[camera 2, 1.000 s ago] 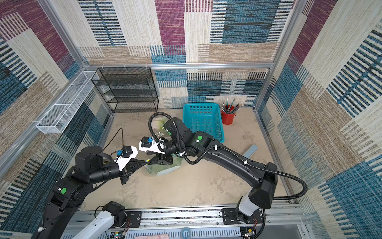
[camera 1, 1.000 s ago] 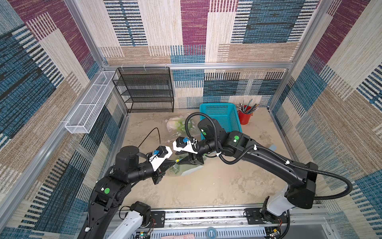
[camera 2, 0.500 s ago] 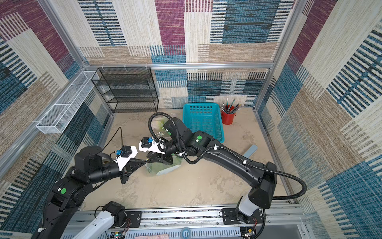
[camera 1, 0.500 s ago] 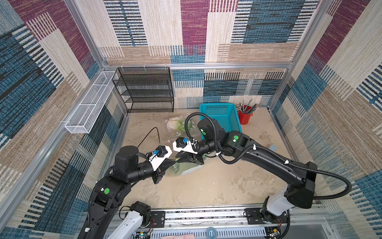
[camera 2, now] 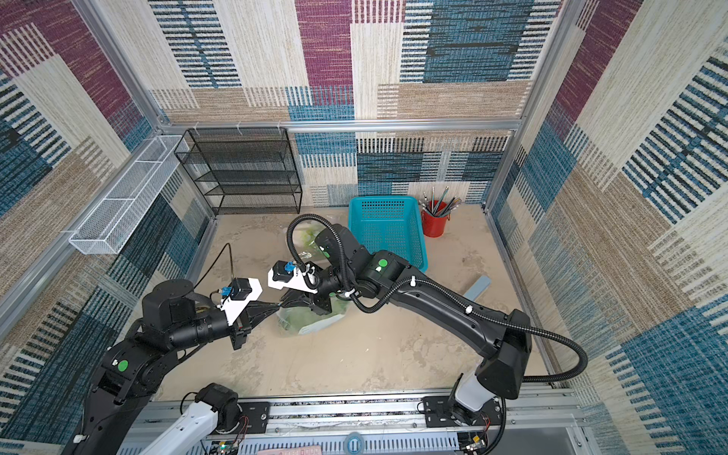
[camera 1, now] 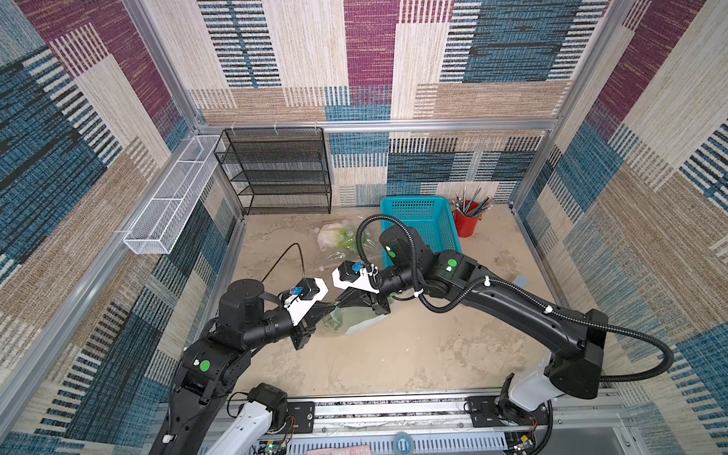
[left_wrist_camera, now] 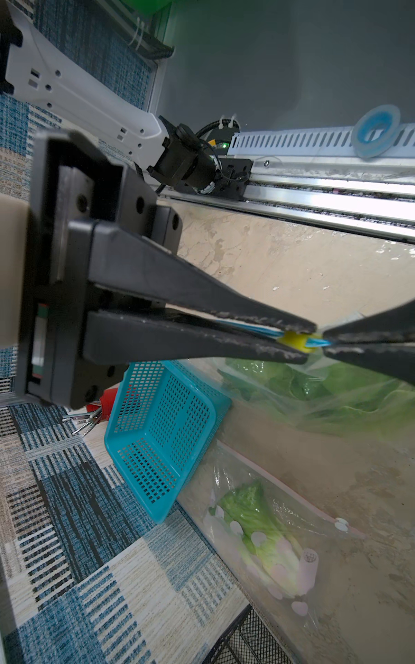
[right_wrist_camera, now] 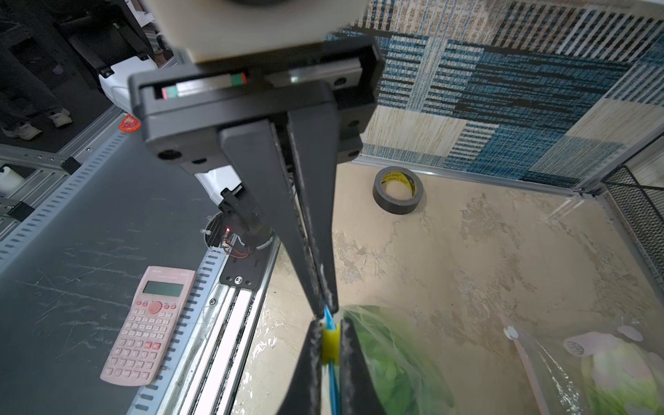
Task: Open the zip-top bag and take out the chinese cabbages
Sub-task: Unzip the zipper on the zipper food storage bag.
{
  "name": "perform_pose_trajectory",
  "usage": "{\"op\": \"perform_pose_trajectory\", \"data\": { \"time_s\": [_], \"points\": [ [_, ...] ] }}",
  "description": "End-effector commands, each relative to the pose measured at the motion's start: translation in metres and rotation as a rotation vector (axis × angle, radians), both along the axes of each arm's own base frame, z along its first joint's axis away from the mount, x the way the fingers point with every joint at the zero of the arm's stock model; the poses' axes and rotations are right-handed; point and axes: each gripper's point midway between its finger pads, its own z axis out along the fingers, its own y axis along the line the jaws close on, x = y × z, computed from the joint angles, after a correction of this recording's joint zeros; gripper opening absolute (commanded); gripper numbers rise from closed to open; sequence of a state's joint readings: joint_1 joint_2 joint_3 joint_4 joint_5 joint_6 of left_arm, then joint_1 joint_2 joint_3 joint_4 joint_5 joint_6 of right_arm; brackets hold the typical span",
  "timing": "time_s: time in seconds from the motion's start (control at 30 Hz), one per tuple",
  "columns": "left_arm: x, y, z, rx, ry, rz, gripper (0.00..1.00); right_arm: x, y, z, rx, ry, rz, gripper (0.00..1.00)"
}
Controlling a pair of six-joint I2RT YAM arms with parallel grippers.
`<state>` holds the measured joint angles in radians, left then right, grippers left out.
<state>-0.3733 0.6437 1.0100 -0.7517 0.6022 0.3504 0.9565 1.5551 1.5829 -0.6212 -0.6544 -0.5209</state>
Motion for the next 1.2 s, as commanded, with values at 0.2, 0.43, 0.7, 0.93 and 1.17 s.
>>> {"op": "perform_pose_trajectory", "data": {
  "time_s": [0.2, 0.43, 0.7, 0.93, 1.17],
  "points": [
    [0.008, 0.008, 0.0, 0.02, -0.037, 0.064, 0.0, 0.015, -0.015, -0.007, -0.007, -0.016, -0.079, 0.0],
    [0.01, 0.014, -0.002, 0.04, -0.051, 0.093, 0.0, 0.019, -0.025, -0.013, -0.014, -0.013, -0.118, 0.0],
    [0.006, 0.008, 0.005, 0.0, -0.041, 0.063, 0.0, 0.018, -0.026, -0.013, -0.001, 0.009, -0.113, 0.0],
    [0.005, -0.004, 0.012, -0.055, -0.021, 0.004, 0.0, 0.017, -0.018, -0.008, 0.014, 0.036, -0.074, 0.0],
    [0.012, -0.006, -0.001, -0.027, 0.032, 0.0, 0.0, 0.014, -0.016, -0.004, 0.025, 0.042, -0.058, 0.0]
  ]
}}
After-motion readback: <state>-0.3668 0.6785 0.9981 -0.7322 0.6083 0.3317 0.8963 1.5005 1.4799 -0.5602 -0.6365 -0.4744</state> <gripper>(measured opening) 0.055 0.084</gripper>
